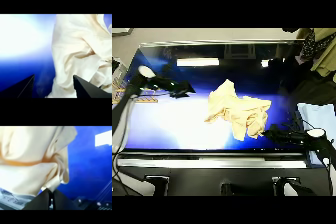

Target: Fold the clothes and pants, and hang the long-sleeved shirts on hangers.

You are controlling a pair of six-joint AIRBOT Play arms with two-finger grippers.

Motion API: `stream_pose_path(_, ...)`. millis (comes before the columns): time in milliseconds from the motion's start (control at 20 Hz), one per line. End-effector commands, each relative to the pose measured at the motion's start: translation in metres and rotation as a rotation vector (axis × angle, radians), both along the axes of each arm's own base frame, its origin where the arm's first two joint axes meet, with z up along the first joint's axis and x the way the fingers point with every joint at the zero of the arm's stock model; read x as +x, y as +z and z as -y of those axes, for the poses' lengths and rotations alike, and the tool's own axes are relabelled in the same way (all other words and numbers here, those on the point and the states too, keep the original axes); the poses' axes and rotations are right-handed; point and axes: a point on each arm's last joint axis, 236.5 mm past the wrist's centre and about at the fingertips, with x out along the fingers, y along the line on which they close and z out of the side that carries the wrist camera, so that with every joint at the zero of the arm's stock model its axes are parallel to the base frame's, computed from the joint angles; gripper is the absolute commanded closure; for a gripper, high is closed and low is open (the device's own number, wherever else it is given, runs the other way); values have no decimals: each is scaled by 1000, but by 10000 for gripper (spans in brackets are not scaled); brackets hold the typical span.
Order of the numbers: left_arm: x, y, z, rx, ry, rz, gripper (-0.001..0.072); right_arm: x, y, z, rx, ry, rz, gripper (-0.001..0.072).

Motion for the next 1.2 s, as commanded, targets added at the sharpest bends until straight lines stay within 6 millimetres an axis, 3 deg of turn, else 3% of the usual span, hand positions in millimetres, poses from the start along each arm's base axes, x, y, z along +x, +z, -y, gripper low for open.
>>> stream_pose_path(0,-1,-54,40,-100,-18,-84,155,-6,11,-4,9,12,3,684)
stream_pose_path(250,-11,-83,61,-89,-46,-126,156,-5,20,-4,-1,10,39,684)
stream_pose_path(550,-17,-93,84,-78,-74,-121,192,-7,28,-6,-3,22,65,684)
stream_pose_path(600,-18,-93,86,-77,-77,-118,343,-8,29,-6,0,27,63,684)
stream_pose_path(650,-18,-92,87,-82,-77,-119,564,-8,29,-7,2,29,63,684)
stream_pose_path(700,-15,-88,86,-96,-64,-118,692,-7,31,-6,-2,27,70,684)
stream_pose_path(800,-3,-69,77,-133,-31,-95,693,1,40,1,-46,30,117,685)
stream_pose_path(900,13,-35,60,-146,-22,-34,694,20,63,17,-142,45,205,686)
stream_pose_path(1050,40,47,22,-123,13,137,695,61,132,51,-330,50,385,686)
stream_pose_path(1150,53,119,-19,-49,72,285,695,83,196,73,-455,31,522,686)
